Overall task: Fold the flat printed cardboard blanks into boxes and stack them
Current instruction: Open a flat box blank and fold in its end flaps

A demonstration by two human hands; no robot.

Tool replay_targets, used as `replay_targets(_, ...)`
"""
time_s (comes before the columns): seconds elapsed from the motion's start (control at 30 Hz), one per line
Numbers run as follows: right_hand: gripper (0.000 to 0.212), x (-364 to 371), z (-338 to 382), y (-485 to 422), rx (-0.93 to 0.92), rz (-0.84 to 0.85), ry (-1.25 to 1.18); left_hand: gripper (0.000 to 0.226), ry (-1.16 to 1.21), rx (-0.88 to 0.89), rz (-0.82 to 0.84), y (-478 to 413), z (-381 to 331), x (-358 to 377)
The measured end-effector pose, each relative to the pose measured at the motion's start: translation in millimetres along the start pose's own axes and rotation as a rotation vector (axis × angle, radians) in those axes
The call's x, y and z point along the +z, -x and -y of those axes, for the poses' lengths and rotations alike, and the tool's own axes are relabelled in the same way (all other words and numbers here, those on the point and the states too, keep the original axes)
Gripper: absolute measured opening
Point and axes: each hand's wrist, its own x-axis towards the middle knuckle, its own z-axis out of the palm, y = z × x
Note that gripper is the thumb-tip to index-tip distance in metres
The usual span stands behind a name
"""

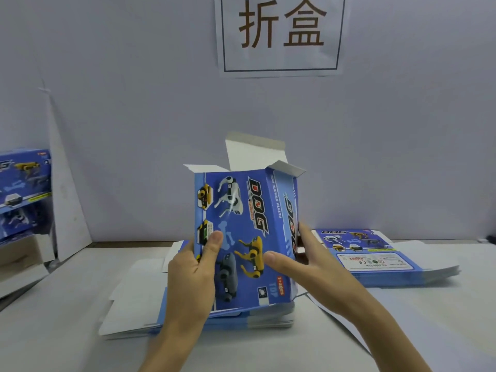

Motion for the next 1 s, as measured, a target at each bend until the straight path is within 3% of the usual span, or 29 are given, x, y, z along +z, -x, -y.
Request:
replay_targets(0.13, 0.074, 0, -2, -1, 0.009, -0.019, -0.010, 0.036, 0.087, -0.032, 0.174, 1, -5, 1)
replay_targets(0.23, 0.074, -4, 1, -3, -0.011, -0.042, -0.111, 0.054, 0.182, -0.072, 0.340, -5, -4, -5)
replay_targets(0.33, 0.059, -7, 3, -4, -0.017, -0.071, -0.179, 0.067, 0.212, -0.109, 0.413, -7, -2, -11)
replay_targets(0.6, 0.066, -1, -3, -5, 0.051, -0.122, -0.215, 0.040, 0.095, 0.024, 0.348, 3, 1, -4)
replay_targets(0.67, 0.064, -2, -5, -5, 0.070, -0.099, -0.215, 0.045, 0.091, -0.016, 0.399, -3, 1, -9)
replay_targets(0.83, 0.055, 5, -10, -5, -0.012, -0.048, -0.234, 0.097, -0.026, -0.128, 0.607, -21, 6, -39)
replay_targets(0.9, 0.058, 11, -11, -5, 0.001, 0.012, -0.206, 0.096, -0.031, -0.113, 0.599, -26, 6, -50)
replay_targets(1.0, 0.078, 17, -17, -6, 0.066, 0.168, -0.084, 0.077, 0.054, -0.069, 0.487, -33, 8, -65)
